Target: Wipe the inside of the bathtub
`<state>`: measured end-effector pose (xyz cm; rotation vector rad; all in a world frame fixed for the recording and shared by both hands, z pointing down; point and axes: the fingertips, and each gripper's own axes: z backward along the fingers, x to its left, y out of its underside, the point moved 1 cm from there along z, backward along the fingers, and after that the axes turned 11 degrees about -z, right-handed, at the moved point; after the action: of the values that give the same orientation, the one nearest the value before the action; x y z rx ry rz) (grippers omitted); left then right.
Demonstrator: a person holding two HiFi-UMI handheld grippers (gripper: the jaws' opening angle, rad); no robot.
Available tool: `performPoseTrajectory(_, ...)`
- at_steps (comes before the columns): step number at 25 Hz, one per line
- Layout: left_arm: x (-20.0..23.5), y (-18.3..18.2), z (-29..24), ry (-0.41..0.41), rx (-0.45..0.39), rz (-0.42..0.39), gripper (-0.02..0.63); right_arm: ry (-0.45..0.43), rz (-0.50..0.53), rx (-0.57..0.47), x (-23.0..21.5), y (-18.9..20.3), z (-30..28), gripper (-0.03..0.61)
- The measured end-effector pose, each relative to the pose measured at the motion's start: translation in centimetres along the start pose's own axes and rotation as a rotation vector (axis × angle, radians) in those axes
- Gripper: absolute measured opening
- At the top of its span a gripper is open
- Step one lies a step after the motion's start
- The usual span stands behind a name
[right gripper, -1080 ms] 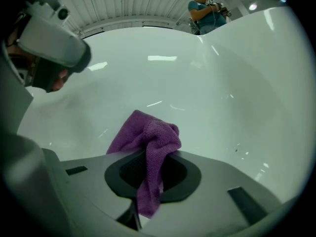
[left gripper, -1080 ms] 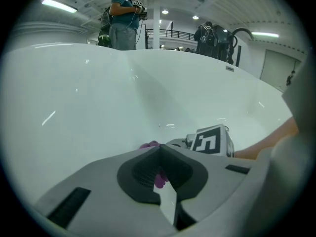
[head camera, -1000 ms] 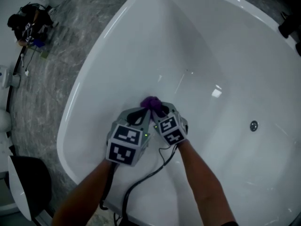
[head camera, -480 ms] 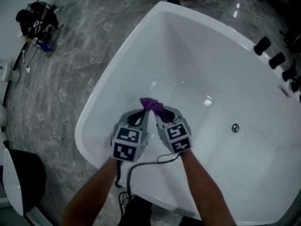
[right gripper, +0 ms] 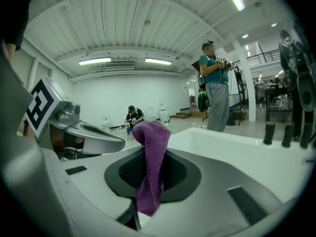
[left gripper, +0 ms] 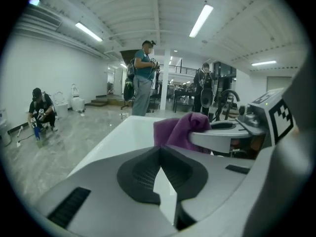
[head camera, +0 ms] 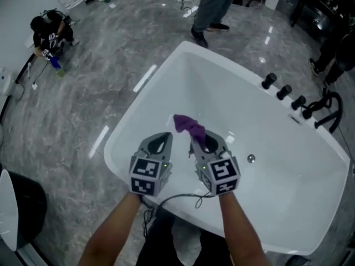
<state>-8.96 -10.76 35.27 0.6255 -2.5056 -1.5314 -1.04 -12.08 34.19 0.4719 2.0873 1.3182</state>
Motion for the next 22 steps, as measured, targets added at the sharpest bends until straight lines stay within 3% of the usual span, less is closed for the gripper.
performPoseTrajectory(5, -3.1, -8.6, 5.6, 0.004, -0.137, -0.054, 0.006, 0.024, 0.053, -0.102, 3.0, -7.2, 8.1, 0.06)
performPoseTrajectory(10, -7.5, -15.6, 11.0, -0.009, -0.244, -0.089, 0.006, 0.018, 0.044, -0.201, 5.3, -12.8, 15.6, 0.061)
performPoseTrajectory(14, -10.7, -19.0, 15.8, -0.028, -0.297, -0.087, 0.006, -0.008, 0.079, -0.284, 7.3, -16.7, 21.0, 0.061)
performPoseTrajectory(22, -17.9, -22.4, 22.6, -0.086, -0.358, -0.077, 0.006, -0.038, 0.133, -0.304, 8.7, -20.1, 31.1, 0.061)
